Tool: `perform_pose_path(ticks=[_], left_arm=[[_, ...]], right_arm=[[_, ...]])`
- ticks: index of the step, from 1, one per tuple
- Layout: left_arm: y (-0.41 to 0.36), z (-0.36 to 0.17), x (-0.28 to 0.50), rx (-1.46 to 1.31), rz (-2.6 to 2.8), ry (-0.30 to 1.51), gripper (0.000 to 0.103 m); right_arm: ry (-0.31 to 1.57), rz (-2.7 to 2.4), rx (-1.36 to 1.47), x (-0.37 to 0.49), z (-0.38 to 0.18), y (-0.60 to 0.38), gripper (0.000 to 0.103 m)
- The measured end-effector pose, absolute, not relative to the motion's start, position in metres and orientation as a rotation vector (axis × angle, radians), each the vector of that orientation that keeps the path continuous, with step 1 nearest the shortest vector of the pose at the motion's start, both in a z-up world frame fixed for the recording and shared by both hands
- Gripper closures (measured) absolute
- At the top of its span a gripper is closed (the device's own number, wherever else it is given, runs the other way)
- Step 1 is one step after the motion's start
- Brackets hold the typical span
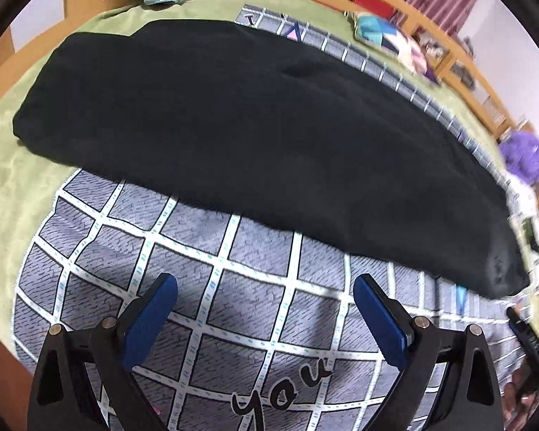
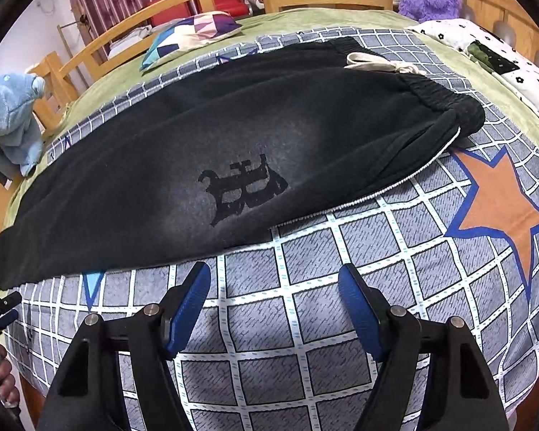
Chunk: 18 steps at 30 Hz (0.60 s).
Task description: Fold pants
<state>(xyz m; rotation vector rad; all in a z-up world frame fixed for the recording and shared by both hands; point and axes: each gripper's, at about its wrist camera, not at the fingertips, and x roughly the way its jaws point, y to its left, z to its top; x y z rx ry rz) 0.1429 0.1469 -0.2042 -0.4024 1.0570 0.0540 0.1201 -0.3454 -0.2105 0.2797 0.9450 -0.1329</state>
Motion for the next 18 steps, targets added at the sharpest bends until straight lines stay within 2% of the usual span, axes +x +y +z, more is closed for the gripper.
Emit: perform_pose_path(ticks=[3, 5, 8, 13, 18], left_arm=[[0.160, -0.200, 0.141, -0.478, 0.024, 1.009, 0.005], [0.169, -0.197, 0.140, -0.524, 0.015, 0.971, 0.010], [0.181, -0.197, 0.144, -0.596, -0.009, 0.946, 0.012], [0.194, -0.209, 0.160, -0.669, 0.006, 0.947, 0.023], [0.200, -0.219, 0.168, -0.726, 0.021, 0.942, 0.029]], right_arm=[[0.913, -0.131, 0.303, 0.118, -0.203, -0.352, 0.035], [0.884, -0.130, 0.343, 0.118, -0.198, -0.361, 0.037], [0.862, -0.126, 0.414, 0.118, -0.196, -0.377, 0.039], [0.843, -0.128, 0.525, 0.128, -0.201, -0.401, 0.039], [0.856, -0.128, 0.623, 0.143, -0.214, -0.417, 0.039]])
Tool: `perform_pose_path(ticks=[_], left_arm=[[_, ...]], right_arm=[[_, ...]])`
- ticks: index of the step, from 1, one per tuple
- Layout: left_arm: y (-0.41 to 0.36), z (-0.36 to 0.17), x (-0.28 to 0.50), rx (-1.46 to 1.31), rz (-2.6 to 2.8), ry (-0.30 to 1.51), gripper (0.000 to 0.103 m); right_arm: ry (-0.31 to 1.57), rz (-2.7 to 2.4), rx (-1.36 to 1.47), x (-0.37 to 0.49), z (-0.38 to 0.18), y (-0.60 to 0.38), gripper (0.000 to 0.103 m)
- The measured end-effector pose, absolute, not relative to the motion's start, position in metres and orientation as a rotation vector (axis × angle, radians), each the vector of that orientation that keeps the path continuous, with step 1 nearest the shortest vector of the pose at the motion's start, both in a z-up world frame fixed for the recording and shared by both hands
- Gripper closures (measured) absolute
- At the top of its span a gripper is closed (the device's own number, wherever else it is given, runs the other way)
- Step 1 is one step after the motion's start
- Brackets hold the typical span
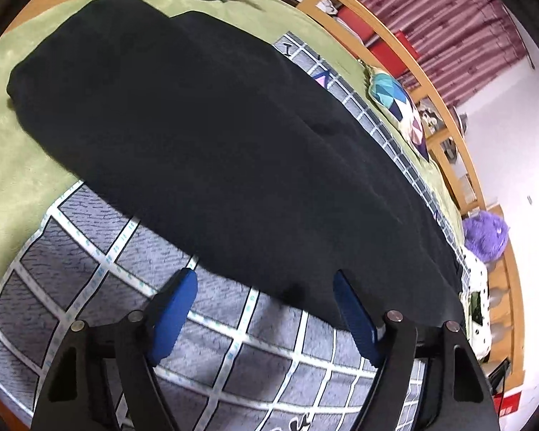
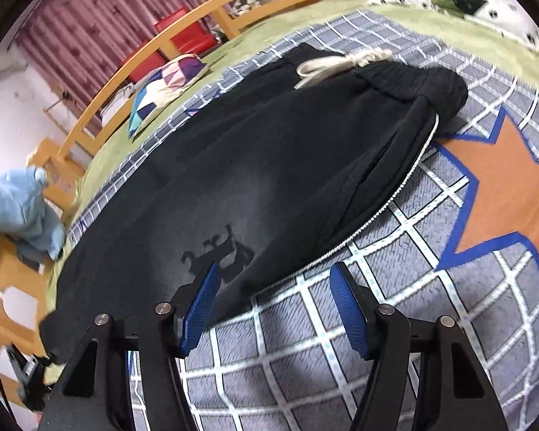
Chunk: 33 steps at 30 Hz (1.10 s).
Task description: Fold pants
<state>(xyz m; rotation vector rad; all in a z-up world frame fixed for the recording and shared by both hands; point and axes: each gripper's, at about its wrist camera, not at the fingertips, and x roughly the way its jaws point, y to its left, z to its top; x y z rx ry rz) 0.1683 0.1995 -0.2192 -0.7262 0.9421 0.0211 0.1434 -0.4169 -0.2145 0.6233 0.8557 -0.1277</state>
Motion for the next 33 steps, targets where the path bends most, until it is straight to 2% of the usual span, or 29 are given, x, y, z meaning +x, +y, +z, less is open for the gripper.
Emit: perform_pose_path(ticks=[4, 5, 6, 8, 10, 20, 28, 30, 32, 33], left_arm=[[0.204, -0.221, 0.175, -0.753, 0.043, 0.933, 0.035], [0.205, -0.222, 0.176, -0.759, 0.046, 0.933, 0.037], [0.206, -0.222, 0.177, -0.767, 0.059, 0.930, 0.043], [0.208, -0.222, 0.179, -0.764, 0.080, 0.933, 0.057], [0.211, -0.216, 0.182, -0.728, 0.118, 0.933, 0.097], [0.214, -0.134, 0.218, -0.612, 0.006, 0.771, 0.095], [0.199, -0.084, 0.320, -0.477, 0.040, 0.675, 0.095], [0.193, -0.088, 0.353, -0.445, 0.075, 0.700, 0.094], [0.191, -0.098, 0.371, -0.439, 0.101, 0.742, 0.089], [0.189, -0.106, 0.380, -0.443, 0.122, 0.780, 0.079]], right_arm=[[0.881, -0.125, 0.708, 0.160, -0.236, -0.430, 0.044], [0.877, -0.121, 0.727, 0.164, -0.240, -0.432, 0.049], [0.871, -0.121, 0.737, 0.166, -0.242, -0.433, 0.052], [0.869, -0.138, 0.729, 0.174, -0.242, -0.434, 0.074], [0.863, -0.114, 0.722, 0.180, -0.237, -0.434, 0.081], [0.711, -0.021, 0.575, 0.234, -0.145, -0.418, 0.087], [0.661, -0.007, 0.519, 0.336, -0.100, -0.415, 0.087], [0.675, -0.029, 0.510, 0.370, -0.102, -0.415, 0.084], [0.731, -0.037, 0.505, 0.400, -0.115, -0.412, 0.074], [0.760, -0.031, 0.506, 0.409, -0.125, -0.411, 0.072]])
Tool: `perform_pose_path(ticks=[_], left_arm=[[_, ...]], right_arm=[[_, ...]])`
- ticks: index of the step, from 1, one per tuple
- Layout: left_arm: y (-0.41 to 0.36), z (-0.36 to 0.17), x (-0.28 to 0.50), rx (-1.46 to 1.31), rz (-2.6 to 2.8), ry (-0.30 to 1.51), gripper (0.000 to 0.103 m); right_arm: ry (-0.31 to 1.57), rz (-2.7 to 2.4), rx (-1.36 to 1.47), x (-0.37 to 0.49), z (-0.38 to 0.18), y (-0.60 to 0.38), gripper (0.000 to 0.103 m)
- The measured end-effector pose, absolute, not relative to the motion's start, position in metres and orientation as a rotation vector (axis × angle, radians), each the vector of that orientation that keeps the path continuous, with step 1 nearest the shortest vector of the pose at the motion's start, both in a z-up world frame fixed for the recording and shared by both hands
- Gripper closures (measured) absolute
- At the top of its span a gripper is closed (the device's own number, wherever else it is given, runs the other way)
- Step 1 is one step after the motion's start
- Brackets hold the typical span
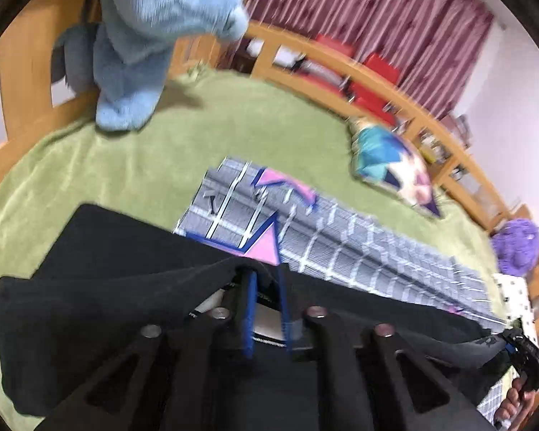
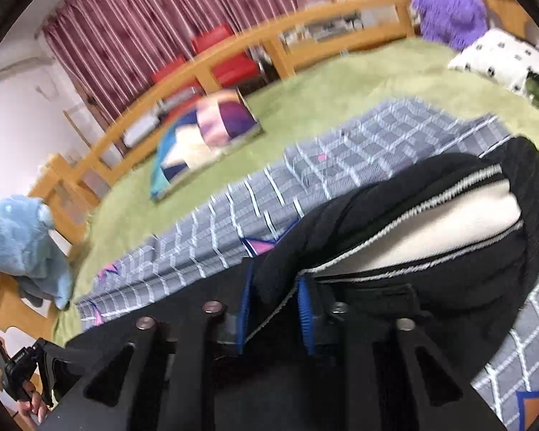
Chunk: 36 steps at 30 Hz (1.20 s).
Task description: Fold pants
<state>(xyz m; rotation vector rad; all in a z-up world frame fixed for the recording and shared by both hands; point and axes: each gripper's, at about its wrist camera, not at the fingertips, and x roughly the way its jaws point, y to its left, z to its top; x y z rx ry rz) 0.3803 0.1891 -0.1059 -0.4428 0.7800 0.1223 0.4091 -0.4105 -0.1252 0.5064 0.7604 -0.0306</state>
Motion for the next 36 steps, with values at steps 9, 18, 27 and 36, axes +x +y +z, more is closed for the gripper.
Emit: perform_pose_path(ticks=[9, 18, 27, 36], left_arm=[[0.176, -0.134, 0.333, -0.392, 0.102, 0.798, 0.045], [0.196, -0.163, 0.249, -0.266, 0.252, 0.882, 0.038], [0.233, -0.197, 0.280, -0.213, 0.375, 0.926, 0.038], [0.289, -0.150, 0.360, -0.180, 0.483, 0.791, 0.072]], right_arm=[[0.840, 0.014, 0.390, 0.365, -0.171, -0.386, 0.065], [0.896, -0.029, 0.352, 0.266, -0.199, -0.390, 0.057], [0.933, -0.065, 0.407, 0.217, -0.211, -0.388, 0.057], [0.953, -0.145, 0.430, 0.215, -0.219, -0.377, 0.057]])
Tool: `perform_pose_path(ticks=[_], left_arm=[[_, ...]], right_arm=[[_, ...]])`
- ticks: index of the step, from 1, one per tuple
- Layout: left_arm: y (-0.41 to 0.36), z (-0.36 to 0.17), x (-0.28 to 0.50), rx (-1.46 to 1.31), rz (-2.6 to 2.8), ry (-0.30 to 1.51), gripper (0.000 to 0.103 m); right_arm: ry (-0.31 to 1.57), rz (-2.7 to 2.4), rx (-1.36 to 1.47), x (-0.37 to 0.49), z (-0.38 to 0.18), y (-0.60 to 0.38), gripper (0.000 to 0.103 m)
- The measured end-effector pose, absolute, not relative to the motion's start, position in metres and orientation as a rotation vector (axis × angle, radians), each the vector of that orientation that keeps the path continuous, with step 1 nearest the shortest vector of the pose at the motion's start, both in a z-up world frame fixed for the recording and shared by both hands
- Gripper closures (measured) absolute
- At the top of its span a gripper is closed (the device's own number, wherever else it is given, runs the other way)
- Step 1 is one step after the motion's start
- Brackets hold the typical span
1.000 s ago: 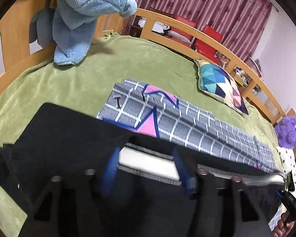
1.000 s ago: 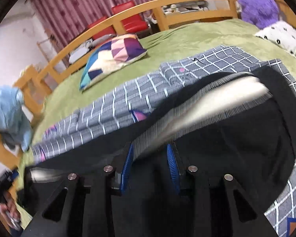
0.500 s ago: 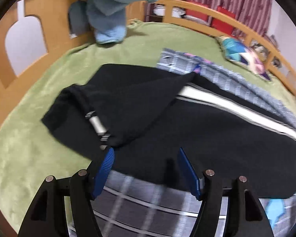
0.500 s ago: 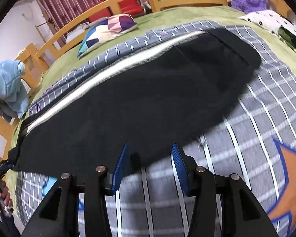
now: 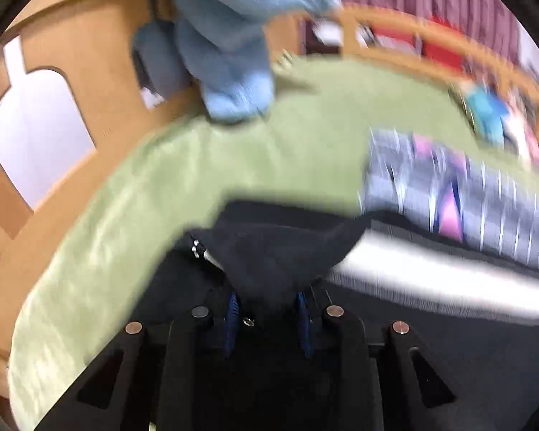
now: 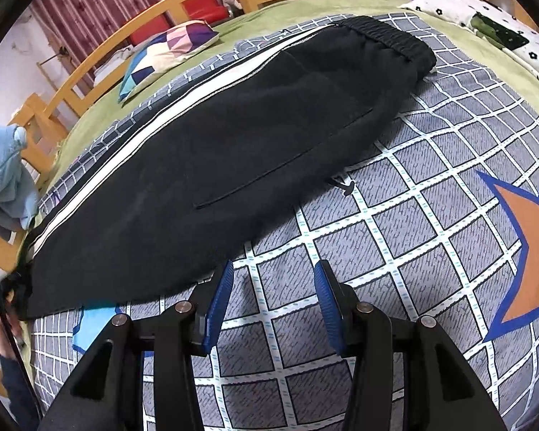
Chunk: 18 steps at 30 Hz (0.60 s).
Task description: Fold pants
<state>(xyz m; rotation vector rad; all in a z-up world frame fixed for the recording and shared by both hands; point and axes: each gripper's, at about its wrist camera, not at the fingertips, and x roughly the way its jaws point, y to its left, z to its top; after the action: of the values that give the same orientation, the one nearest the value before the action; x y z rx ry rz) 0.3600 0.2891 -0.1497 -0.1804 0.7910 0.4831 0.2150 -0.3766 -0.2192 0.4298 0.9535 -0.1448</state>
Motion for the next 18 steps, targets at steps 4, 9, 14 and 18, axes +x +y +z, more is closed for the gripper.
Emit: perform_pose_path(ticks=[4, 9, 14, 18], left_arm=[[0.301, -0.121, 0.372, -0.126, 0.589, 0.799, 0.026], [0.283, -0.117, 0.342, -0.103, 0.508, 0.784, 0.026], [0.240, -0.153, 0.276, -0.290, 0.236, 0.859, 0.026], [0.216, -0.184, 0.226, -0.460, 0.081, 0.871, 0.026]], right_arm=[[0.952, -0.151, 0.422, 0.222, -0.216, -0.372, 0.057], [0.940, -0.141, 0.413, 0.225, -0.214, -0.367, 0.057], [0.910, -0.135, 0.427, 0.228, -0.213, -0.377, 0.057], [0.886, -0.130, 0.458, 0.234, -0.215, -0.396, 0.050]])
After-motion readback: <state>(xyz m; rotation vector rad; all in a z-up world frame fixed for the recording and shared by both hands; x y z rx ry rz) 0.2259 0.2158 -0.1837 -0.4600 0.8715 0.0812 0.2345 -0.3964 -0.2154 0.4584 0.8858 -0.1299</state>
